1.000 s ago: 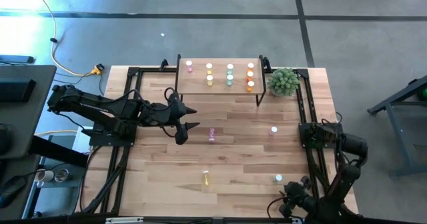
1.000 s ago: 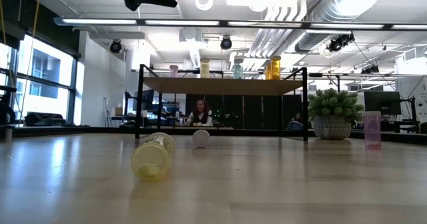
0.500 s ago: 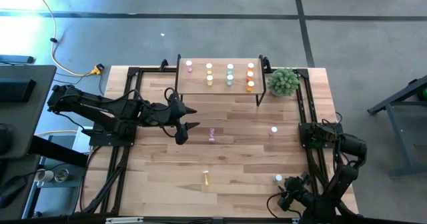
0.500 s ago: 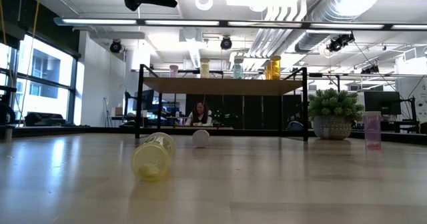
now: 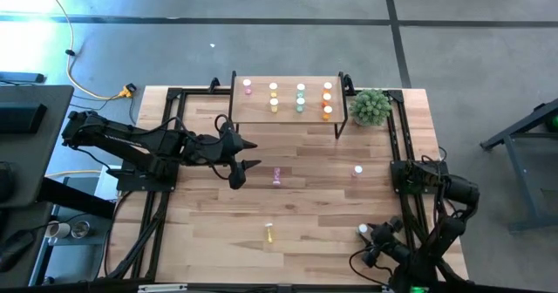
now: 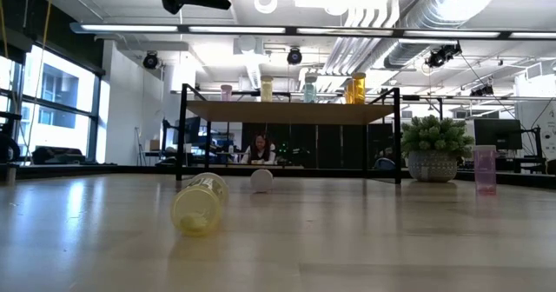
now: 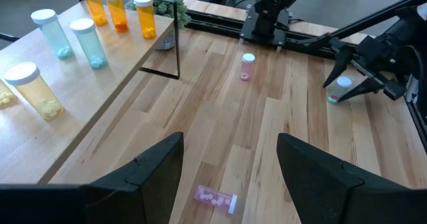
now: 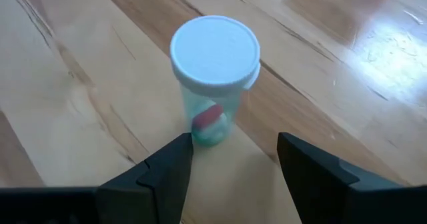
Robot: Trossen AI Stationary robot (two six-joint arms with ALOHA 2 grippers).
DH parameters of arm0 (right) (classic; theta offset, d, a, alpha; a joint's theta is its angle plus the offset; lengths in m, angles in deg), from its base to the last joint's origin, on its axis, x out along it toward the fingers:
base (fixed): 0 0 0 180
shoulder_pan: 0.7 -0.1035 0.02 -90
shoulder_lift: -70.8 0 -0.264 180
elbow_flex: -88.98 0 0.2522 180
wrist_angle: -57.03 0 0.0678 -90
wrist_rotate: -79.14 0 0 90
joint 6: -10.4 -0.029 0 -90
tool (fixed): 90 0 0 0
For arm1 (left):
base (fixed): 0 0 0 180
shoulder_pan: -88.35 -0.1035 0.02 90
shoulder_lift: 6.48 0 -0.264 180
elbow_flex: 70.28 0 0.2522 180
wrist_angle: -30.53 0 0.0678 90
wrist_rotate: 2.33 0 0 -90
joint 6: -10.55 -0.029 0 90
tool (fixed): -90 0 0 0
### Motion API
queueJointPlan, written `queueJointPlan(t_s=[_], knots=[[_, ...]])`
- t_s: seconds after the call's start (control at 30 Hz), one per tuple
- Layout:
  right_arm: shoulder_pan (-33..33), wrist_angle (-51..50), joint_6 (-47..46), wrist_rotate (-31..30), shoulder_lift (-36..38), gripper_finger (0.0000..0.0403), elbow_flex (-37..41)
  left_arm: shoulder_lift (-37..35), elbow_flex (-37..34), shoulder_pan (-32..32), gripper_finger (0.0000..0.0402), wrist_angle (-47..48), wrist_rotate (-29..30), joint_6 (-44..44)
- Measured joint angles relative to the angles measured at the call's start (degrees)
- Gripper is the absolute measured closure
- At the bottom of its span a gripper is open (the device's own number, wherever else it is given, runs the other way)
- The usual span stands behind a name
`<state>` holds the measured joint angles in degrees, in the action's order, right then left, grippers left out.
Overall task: Pick and place medicine bottles onto shelf by color
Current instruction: Put the blue pill bottle aligned with the other blue pill bottles on the shelf
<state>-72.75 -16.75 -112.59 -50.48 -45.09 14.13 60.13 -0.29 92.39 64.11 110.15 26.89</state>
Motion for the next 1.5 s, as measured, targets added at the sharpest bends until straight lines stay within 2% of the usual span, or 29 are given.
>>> queueJointPlan(t_s=[0.3, 0.4, 0.57, 0.9, 1.0, 1.3, 1.5], knots=[[1.3, -0.2, 0.1, -2.3, -0.1, 0.0190, 0.3, 0.0, 0.0, 0.0, 0.0172, 0.0, 0.1, 0.0], [2.5, -0.4, 1.5, -4.7, -0.1, 0.0190, 0.3, 0.0, 0.0, 0.0, 0.0172, 0.0, 0.2, -1.5], [3.8, -0.4, 3.4, -2.1, -0.1, 0.0190, 0.3, 0.0, 0.0, 0.0, 0.0172, 0.0, 0.2, -3.0], [3.8, -0.4, 3.3, -1.6, -0.1, 0.0192, 0.3, 0.0, 0.0, 0.0, 0.0172, 0.0, 0.2, -3.0], [3.8, -0.3, 3.3, -1.1, -0.1, 0.0208, 0.2, 0.0, 0.0, 0.0, 0.0172, 0.0, 0.2, -3.0], [3.8, 0.1, 3.4, -0.8, -0.1, 0.0298, 0.1, 0.0, 0.0, 0.0, 0.0172, 0.0, 0.2, -3.0], [4.8, 0.0, 3.3, -0.4, -0.1, 0.0318, -1.8, 0.0, 0.0, 0.0, 0.0172, 0.0, 0.2, -3.0]])
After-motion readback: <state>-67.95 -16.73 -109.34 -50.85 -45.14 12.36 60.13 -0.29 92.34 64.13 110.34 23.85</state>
